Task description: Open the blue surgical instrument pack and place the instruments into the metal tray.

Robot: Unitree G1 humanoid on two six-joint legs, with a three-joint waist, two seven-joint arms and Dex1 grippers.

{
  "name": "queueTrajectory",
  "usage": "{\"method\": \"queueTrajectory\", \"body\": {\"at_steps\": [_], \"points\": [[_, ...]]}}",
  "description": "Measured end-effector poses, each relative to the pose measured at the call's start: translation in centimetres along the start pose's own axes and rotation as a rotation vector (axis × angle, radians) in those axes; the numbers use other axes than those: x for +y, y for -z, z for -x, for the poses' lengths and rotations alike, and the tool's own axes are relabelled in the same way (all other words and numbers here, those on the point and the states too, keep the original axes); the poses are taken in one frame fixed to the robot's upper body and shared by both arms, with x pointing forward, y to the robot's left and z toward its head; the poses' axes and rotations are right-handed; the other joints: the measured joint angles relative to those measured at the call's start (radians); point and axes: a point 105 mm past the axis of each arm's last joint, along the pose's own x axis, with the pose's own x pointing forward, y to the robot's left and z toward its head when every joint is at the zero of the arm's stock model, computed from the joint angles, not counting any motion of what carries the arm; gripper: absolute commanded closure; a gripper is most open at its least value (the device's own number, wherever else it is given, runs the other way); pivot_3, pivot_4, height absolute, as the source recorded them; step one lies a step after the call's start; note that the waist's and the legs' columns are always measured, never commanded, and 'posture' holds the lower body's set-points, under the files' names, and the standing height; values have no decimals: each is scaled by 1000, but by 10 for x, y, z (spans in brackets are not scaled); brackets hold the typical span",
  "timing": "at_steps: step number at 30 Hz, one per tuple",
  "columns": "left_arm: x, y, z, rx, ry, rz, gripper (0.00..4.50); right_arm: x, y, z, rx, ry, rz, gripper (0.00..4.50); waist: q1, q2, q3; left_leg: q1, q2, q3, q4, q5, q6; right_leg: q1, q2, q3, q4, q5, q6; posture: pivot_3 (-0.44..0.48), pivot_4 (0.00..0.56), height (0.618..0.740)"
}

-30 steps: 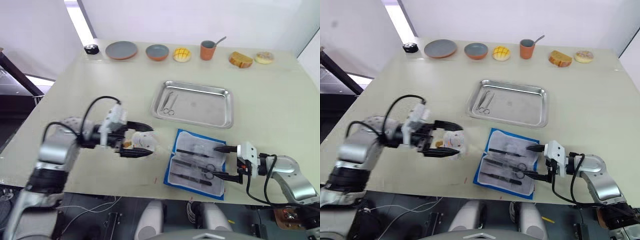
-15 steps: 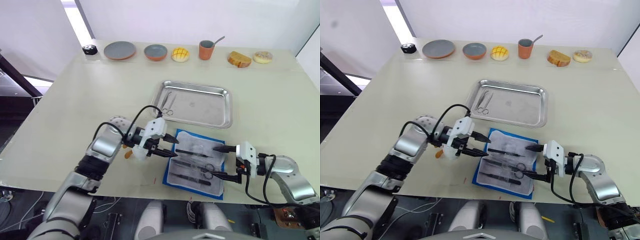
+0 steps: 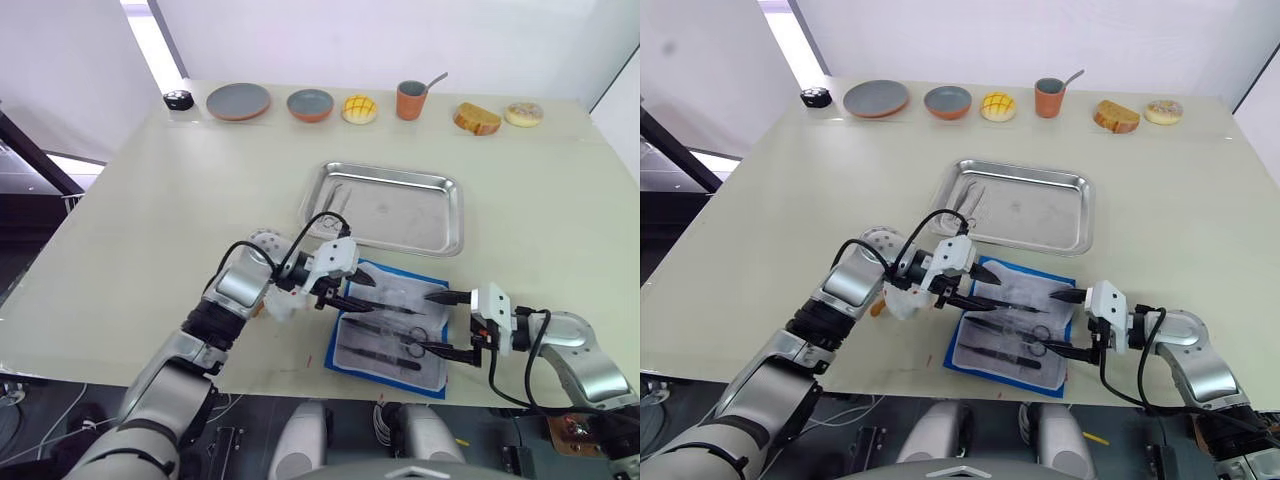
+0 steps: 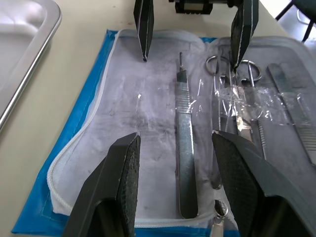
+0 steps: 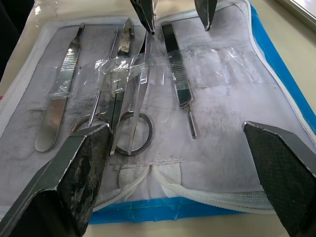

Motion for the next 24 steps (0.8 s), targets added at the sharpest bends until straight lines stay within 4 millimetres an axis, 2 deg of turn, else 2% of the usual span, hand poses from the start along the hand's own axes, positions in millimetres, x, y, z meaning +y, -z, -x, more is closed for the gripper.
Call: {"method": "queueTrajectory", "body": {"at_steps": [3, 4, 5, 6, 7, 10, 19, 20, 22, 23, 24], "points": [[1, -1, -6, 26, 3, -40, 2047, 0, 0, 0, 0, 5, -1, 0, 0, 0, 0, 0, 0, 0, 1, 0, 0, 0, 0, 0, 0, 0, 0, 0, 150, 740], [3, -2, -7, 39, -2, -65, 2619, 0, 0, 0, 1, 6, -1, 0, 0, 0, 0, 0, 0, 0, 1, 0, 0, 0, 0, 0, 1, 0, 0, 0, 150, 740], [3, -2, -7, 39, -3, -65, 2757, 0, 0, 0, 1, 6, -1, 0, 0, 0, 0, 0, 0, 0, 1, 0, 0, 0, 0, 0, 1, 0, 0, 0, 150, 740], [3, -2, -7, 42, -7, -69, 3267, 0, 0, 0, 1, 6, -1, 0, 0, 0, 0, 1, 0, 0, 1, 0, 0, 0, 0, 0, 1, 0, 0, 0, 150, 740], [3, -1, -8, 46, -6, -73, 3441, 0, 0, -1, 1, 7, -1, 0, 0, 0, 0, 1, 0, 0, 1, 0, 0, 0, 0, 0, 2, 0, 0, 0, 150, 740], [3, 1, -11, 64, -3, -87, 4444, 0, 0, -1, 1, 8, -1, 0, 0, 0, -1, 1, 0, 0, 1, 0, 0, 0, 0, 0, 2, 0, 0, 0, 150, 740], [1, 3, -10, 78, 6, -77, 4444, -1, 0, -2, 3, 8, -1, 0, -1, 0, -1, 2, 0, 0, 1, 0, 0, 0, 0, 1, 5, 0, 0, 0, 150, 740], [1, 2, -10, 76, 9, -63, 4063, -1, 0, -2, 2, 8, 0, 0, -1, 0, -1, 2, 0, 0, 1, 0, 0, 0, 0, 1, 5, 0, 0, 0, 150, 740], [1, 2, -10, 72, 11, -50, 3765, -1, 0, -3, 2, 8, 0, 0, -1, 0, -1, 2, 0, 0, 1, 0, 0, 0, 0, 1, 6, 0, 0, 0, 150, 740], [1, 1, -10, 66, 7, -40, 3168, -1, 0, -3, 2, 8, 0, 0, -2, 0, -1, 2, 0, 0, 1, 0, 0, 0, 0, 1, 6, 0, 0, 0, 150, 740], [1, 1, -10, 59, 7, -32, 3078, -1, 0, -3, 3, 9, 0, 0, -2, 0, -1, 2, 0, 0, 2, 0, 0, 0, 0, 1, 6, 0, 0, 0, 150, 740]]}}
